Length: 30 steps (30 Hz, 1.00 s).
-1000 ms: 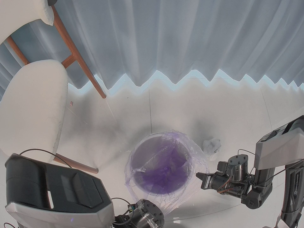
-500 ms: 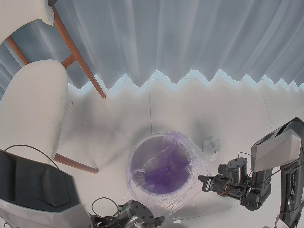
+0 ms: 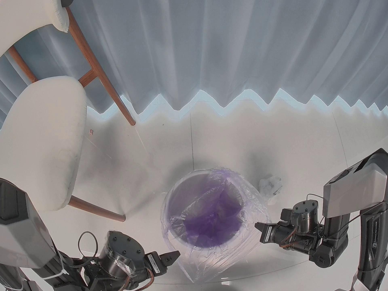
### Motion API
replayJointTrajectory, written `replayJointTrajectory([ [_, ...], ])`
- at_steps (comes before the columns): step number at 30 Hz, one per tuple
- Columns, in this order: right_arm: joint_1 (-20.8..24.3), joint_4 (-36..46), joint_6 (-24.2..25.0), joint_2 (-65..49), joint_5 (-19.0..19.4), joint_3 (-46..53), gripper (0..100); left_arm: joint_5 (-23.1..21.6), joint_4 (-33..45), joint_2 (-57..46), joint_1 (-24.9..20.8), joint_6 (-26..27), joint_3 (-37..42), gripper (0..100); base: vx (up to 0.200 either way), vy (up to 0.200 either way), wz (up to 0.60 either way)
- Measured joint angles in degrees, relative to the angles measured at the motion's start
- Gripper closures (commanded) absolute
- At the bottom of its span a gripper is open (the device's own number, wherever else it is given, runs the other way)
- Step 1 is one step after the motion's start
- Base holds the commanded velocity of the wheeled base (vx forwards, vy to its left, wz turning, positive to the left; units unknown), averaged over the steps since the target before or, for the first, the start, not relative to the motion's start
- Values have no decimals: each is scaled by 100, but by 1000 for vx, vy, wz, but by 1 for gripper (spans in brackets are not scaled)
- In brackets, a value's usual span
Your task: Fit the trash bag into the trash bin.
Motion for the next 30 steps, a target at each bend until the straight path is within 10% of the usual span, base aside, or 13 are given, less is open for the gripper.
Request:
replayJointTrajectory([
  [4,-5,7,0,-61,0,16,100,-28,-679,293,233,187,-6,0,0,0,0],
  [5,-5,7,1,-76,0,20,100,-37,-928,405,283,243,-16,100,0,0,0],
  [16,-63,-4,9,-169,0,29,100,-145,-3187,1794,846,901,247,100,0,0,0],
  [30,-366,-13,28,-157,0,-48,100,-384,-3380,2400,1786,1106,614,100,0,0,0],
])
